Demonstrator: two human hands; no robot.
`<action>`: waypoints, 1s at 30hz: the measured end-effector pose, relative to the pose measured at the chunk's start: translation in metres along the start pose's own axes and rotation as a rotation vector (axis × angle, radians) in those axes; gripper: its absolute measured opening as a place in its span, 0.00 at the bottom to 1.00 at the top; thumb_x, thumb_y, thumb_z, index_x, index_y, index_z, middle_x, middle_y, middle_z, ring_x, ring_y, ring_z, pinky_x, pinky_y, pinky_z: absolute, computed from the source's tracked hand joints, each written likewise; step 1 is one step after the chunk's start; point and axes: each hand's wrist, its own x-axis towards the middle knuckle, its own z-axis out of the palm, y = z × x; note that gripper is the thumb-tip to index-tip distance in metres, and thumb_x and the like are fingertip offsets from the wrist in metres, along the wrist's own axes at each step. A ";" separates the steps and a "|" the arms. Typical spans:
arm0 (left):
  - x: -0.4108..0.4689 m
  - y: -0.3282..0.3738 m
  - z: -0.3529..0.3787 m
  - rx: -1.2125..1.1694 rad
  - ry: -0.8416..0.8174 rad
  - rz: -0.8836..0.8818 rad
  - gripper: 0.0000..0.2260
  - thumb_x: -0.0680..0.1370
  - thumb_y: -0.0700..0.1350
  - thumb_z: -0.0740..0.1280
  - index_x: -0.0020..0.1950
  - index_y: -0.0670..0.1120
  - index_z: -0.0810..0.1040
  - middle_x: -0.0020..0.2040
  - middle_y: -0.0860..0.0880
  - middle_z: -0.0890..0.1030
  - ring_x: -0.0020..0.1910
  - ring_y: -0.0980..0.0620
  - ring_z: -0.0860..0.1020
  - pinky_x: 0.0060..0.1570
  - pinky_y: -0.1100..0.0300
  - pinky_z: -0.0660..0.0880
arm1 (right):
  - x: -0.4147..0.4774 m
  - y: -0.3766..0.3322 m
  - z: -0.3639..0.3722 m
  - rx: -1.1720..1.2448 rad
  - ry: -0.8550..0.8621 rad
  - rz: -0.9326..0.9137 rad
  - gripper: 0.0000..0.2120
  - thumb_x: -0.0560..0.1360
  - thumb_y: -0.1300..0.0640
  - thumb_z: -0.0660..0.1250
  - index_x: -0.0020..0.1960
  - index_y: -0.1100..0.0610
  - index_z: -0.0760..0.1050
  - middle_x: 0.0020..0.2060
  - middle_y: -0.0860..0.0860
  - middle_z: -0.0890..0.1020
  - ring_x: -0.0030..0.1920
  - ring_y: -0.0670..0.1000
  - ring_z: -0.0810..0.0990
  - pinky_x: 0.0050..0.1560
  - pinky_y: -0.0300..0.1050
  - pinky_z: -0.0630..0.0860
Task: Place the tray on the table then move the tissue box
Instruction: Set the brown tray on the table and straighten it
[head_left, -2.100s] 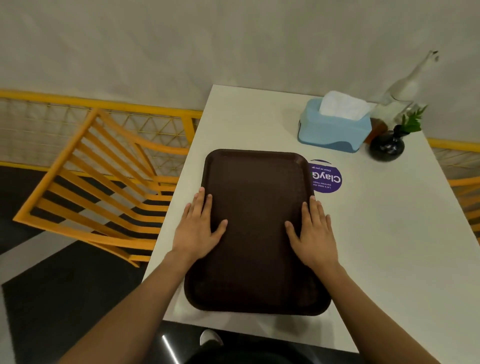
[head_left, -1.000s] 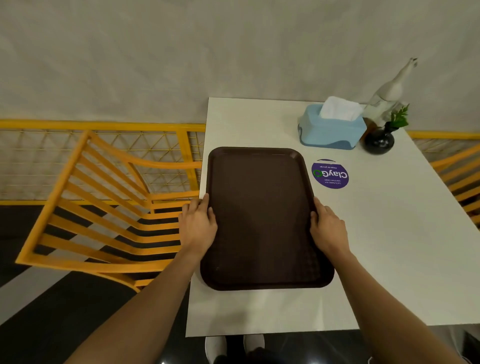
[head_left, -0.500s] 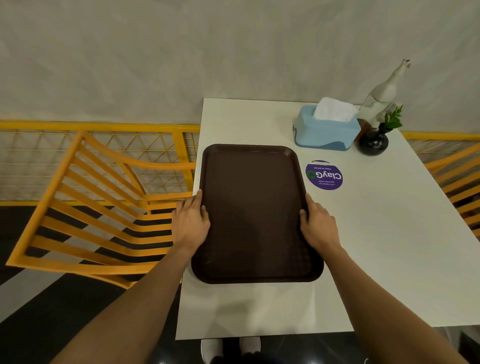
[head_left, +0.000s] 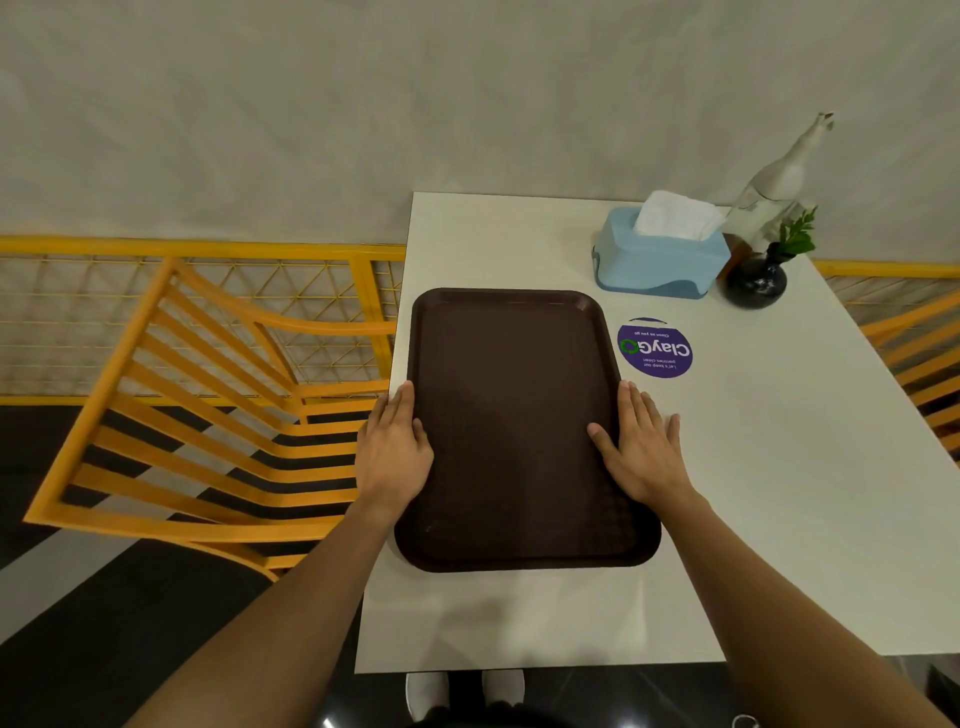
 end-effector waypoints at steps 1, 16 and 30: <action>0.000 0.000 0.000 -0.006 -0.001 -0.002 0.25 0.84 0.46 0.58 0.82 0.46 0.60 0.78 0.46 0.69 0.79 0.44 0.61 0.76 0.44 0.63 | 0.001 0.000 -0.001 0.005 -0.008 -0.001 0.40 0.81 0.30 0.44 0.83 0.51 0.39 0.84 0.52 0.49 0.83 0.57 0.47 0.78 0.66 0.42; -0.005 -0.004 -0.005 -0.104 -0.027 -0.023 0.25 0.84 0.46 0.60 0.82 0.49 0.60 0.77 0.45 0.70 0.78 0.44 0.65 0.67 0.45 0.74 | -0.007 -0.003 0.002 0.064 0.009 -0.019 0.39 0.81 0.31 0.48 0.84 0.52 0.43 0.83 0.52 0.53 0.83 0.57 0.51 0.80 0.63 0.49; 0.004 -0.010 -0.018 -0.288 -0.094 0.043 0.27 0.85 0.56 0.57 0.82 0.47 0.59 0.78 0.45 0.68 0.77 0.44 0.65 0.74 0.44 0.66 | -0.007 -0.007 -0.014 0.156 -0.030 -0.001 0.41 0.80 0.31 0.52 0.84 0.52 0.45 0.83 0.53 0.56 0.82 0.59 0.55 0.80 0.64 0.53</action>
